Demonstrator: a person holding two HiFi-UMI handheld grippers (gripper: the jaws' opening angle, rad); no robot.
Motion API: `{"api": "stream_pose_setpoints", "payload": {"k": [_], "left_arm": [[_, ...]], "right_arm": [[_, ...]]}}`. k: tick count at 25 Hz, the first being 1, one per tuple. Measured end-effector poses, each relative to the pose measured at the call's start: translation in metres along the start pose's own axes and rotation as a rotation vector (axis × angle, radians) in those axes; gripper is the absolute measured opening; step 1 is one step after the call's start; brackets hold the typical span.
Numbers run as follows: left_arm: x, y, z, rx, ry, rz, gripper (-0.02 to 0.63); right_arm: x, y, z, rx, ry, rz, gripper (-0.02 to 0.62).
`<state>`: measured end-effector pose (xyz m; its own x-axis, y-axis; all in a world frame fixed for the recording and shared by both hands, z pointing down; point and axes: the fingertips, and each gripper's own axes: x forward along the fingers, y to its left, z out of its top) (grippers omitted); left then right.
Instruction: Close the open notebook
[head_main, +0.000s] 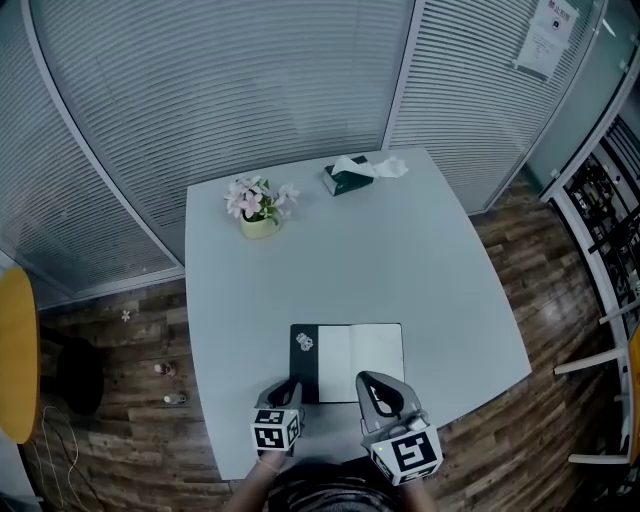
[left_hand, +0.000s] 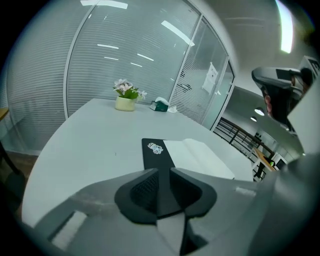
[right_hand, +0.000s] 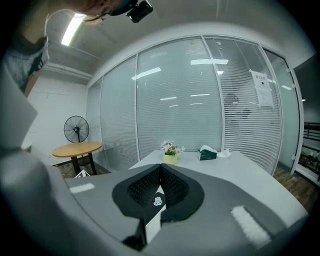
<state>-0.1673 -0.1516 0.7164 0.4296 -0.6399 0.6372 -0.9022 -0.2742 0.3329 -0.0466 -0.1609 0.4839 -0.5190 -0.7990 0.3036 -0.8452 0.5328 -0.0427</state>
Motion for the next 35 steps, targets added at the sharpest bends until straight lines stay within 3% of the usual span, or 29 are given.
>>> {"api": "stream_pose_setpoints", "payload": {"k": [9,16,20,27,35], "left_arm": [[0.028,0.010,-0.027,-0.074,0.117,0.034,0.217],[0.032,0.003,-0.033,-0.009,0.133,0.063,0.221],[0.032,0.004,-0.031,-0.082,0.130,0.038,0.221],[0.019,0.011,-0.014,-0.330,0.056,-0.033,0.205],[-0.001,0.007,-0.003,-0.418,-0.040,-0.097,0.145]], "right_arm": [[-0.006,-0.012,-0.001,0.026,-0.005,-0.023,0.003],[-0.016,-0.021,-0.002,0.056,-0.020,-0.037,0.003],[-0.019,-0.024,-0.003,0.070,-0.027,-0.038,0.003],[-0.023,-0.025,0.000,0.080,-0.043,-0.033,0.003],[-0.028,-0.026,0.003,0.095,-0.063,-0.019,0.003]]}}
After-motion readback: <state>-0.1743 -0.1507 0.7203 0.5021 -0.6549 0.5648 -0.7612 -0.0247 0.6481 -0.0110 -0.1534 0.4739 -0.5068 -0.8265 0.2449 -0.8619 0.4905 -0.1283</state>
